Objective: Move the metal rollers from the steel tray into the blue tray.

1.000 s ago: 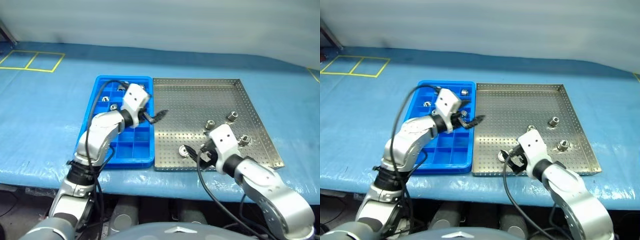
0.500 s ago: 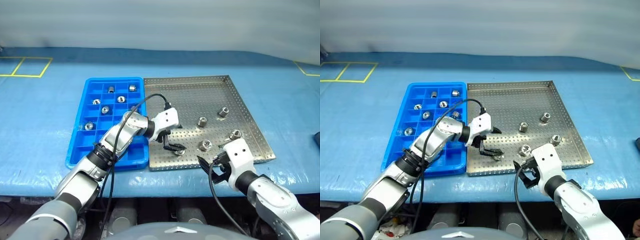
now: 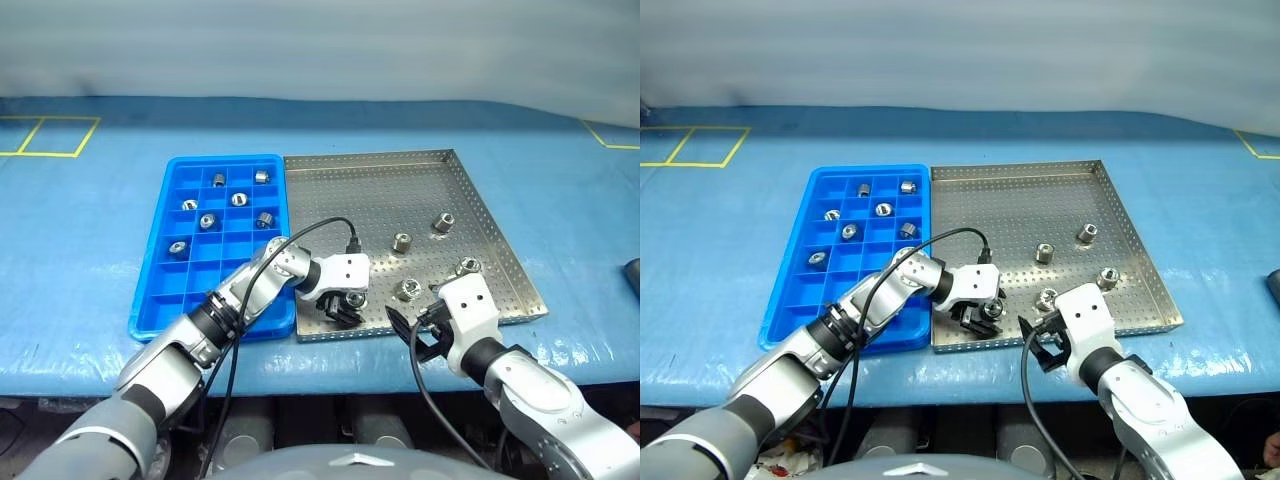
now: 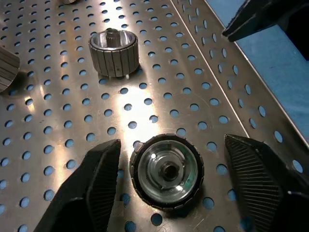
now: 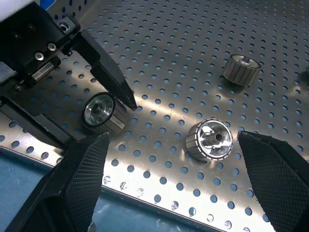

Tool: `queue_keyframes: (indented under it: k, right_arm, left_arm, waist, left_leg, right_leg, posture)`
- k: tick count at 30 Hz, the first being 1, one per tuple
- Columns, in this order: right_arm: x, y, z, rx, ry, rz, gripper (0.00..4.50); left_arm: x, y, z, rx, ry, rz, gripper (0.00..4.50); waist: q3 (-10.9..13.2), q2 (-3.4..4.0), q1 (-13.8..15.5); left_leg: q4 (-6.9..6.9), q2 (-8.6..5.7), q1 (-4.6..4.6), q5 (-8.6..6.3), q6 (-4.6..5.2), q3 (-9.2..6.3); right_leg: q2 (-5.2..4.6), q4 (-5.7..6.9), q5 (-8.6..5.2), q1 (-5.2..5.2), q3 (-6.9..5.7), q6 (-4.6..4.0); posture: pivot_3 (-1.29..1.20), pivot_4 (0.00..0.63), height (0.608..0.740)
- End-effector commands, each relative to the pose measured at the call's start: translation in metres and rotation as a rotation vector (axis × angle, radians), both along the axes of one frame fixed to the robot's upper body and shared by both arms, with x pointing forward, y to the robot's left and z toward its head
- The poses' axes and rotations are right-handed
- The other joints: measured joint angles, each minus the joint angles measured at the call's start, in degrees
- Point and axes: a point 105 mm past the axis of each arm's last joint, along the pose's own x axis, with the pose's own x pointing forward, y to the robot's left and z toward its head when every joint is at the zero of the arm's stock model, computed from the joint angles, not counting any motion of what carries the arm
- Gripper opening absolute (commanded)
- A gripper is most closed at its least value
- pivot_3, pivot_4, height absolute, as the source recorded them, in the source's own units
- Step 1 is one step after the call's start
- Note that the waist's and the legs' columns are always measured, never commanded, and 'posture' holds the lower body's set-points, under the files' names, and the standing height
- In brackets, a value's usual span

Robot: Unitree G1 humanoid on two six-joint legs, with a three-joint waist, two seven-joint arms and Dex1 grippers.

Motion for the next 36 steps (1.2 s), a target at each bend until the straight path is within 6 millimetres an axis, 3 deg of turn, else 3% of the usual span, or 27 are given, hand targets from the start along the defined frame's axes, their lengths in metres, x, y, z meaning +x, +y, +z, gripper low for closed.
queue_keyframes:
  k: [1, 2, 5, 9, 13, 16, 20, 27, 36]
  right_arm:
    - [0.0, 0.007, 0.011, -0.001, -0.044, 0.037, 4.5]
    - [0.001, 0.008, 0.011, -0.002, -0.044, 0.044, 4.5]
    - [0.004, 0.011, 0.012, -0.002, -0.045, 0.07, 4.5]
    - [0.011, 0.018, 0.015, -0.006, -0.057, 0.125, 4.5]
    - [0.023, 0.03, 0.02, -0.01, -0.074, 0.205, 4.5]
    - [0.033, 0.043, 0.024, -0.01, -0.096, 0.277, 4.5]
    - [0.047, 0.071, 0.032, -0.004, -0.136, 0.409, 4.5]
    - [0.054, 0.112, 0.037, 0.024, -0.163, 0.58, 4.5]
    - [0.048, 0.127, 0.031, 0.044, -0.145, 0.665, 4.5]
  left_arm:
    - [-0.002, -0.002, 0.006, -0.015, -0.065, -0.035, 2.17]
    - [-0.002, -0.001, 0.008, -0.028, -0.063, -0.022, 1.81]
    - [0.007, -0.001, 0.019, -0.089, -0.084, 0.051, 1.7]
    - [0.038, 0.005, 0.065, -0.349, -0.087, 0.341, 1.7]
    - [0.056, 0.038, 0.104, -0.561, -0.129, 0.598, 1.7]
    - [0.056, 0.065, 0.115, -0.627, -0.191, 0.728, 1.7]
    - [0.041, 0.101, 0.112, -0.615, -0.241, 0.862, 1.7]
    - [0.021, 0.145, 0.097, -0.518, -0.281, 1.095, 1.7]
    - [0.01, 0.172, 0.072, -0.381, -0.295, 1.246, 1.7]
  waist:
    - [0.0, 0.0, 0.01]
    - [0.0, 0.0, 0.05]
    - [0.0, 0.0, 0.12]
    - [0.01, -0.02, 0.43]
    - [0.01, -0.01, 0.71]
    - [0.01, 0.0, 1.21]
    - [0.03, -0.03, 2.38]
    - [0.04, -0.05, 5.75]
    - [0.04, -0.04, 8.42]
  left_leg:
    - [0.0, -0.01, 0.0, 0.0, 0.0, 0.0]
    - [0.0, 0.0, 0.0, 0.0, 0.0, 0.0]
    - [0.01, 0.03, 0.0, 0.0, 0.0, -0.01]
    - [0.05, 0.07, -0.02, 0.01, 0.01, -0.02]
    - [0.05, 0.02, 0.01, 0.01, 0.02, -0.04]
    - [-0.03, -0.03, 0.06, 0.01, 0.01, -0.03]
    - [-0.09, -0.03, 0.07, 0.02, 0.0, -0.08]
    - [-0.05, -0.02, 0.01, 0.02, 0.0, -0.1]
    - [-0.05, 0.04, 0.01, 0.02, 0.0, -0.1]
  right_leg:
    - [0.0, 0.01, 0.0, 0.0, 0.0, 0.0]
    - [0.0, 0.01, 0.0, 0.0, 0.0, 0.0]
    - [-0.01, 0.0, 0.0, 0.01, 0.0, 0.0]
    - [-0.02, 0.02, 0.03, 0.01, -0.01, 0.05]
    - [0.0, 0.02, 0.06, 0.05, -0.02, 0.1]
    - [0.06, 0.03, 0.06, 0.05, -0.01, 0.1]
    - [0.12, 0.05, 0.06, 0.04, -0.04, 0.09]
    - [0.01, -0.02, 0.05, 0.06, -0.07, 0.09]
    - [-0.06, -0.02, 0.04, 0.03, -0.13, 0.06]
  posture:
    - [0.0, 0.15, 0.74]
    - [0.0, 0.15, 0.74]
    - [0.03, 0.15, 0.74]
    - [0.08, 0.15, 0.74]
    - [0.14, 0.15, 0.74]
    - [0.18, 0.15, 0.74]
    - [0.23, 0.15, 0.74]
    - [0.33, 0.15, 0.74]
    - [0.36, 0.15, 0.74]
